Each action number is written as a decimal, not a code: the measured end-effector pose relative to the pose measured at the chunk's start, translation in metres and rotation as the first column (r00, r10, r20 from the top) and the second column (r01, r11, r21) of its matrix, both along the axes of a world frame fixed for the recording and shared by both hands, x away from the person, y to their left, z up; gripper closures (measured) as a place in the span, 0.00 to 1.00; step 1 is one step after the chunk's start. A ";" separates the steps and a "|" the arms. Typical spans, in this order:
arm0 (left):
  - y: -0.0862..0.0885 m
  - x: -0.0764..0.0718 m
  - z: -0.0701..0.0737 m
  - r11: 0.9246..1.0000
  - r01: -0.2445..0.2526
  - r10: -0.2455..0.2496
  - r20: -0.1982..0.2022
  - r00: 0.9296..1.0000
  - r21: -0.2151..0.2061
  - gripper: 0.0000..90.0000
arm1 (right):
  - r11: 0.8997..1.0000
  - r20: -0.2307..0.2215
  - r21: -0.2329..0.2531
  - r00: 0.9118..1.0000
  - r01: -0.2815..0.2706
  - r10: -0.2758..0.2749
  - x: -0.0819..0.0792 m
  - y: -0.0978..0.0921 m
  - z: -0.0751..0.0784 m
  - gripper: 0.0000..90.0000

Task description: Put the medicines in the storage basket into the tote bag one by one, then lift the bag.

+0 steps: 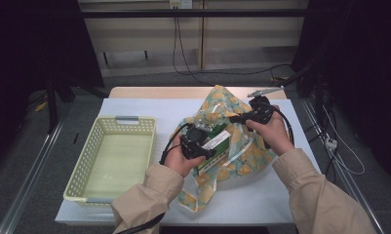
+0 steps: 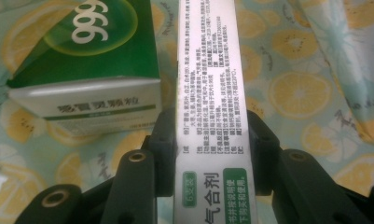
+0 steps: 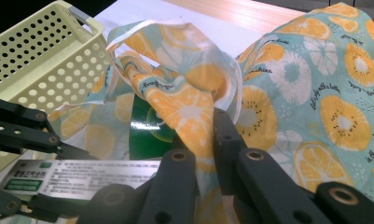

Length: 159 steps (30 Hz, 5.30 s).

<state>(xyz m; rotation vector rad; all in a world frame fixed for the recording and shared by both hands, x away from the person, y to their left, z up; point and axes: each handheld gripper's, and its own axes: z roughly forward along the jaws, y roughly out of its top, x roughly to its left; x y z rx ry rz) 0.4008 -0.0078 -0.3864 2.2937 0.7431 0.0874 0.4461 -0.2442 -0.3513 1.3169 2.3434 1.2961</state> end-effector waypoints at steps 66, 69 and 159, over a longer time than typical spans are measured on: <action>-0.054 0.033 -0.011 0.997 -0.037 0.040 0.047 0.998 -0.069 0.70 | 1.000 0.007 0.031 1.000 0.005 -0.006 0.002 -0.009 -0.001 0.97; -0.058 0.034 -0.012 0.997 -0.032 0.036 0.061 0.997 -0.067 0.70 | 0.999 0.006 0.033 1.000 0.008 -0.008 0.002 -0.010 -0.001 0.97; 0.070 0.031 0.052 0.953 -0.299 0.286 -0.173 0.943 -0.055 1.00 | 0.998 0.031 0.020 0.998 0.056 -0.056 -0.005 -0.034 0.007 0.98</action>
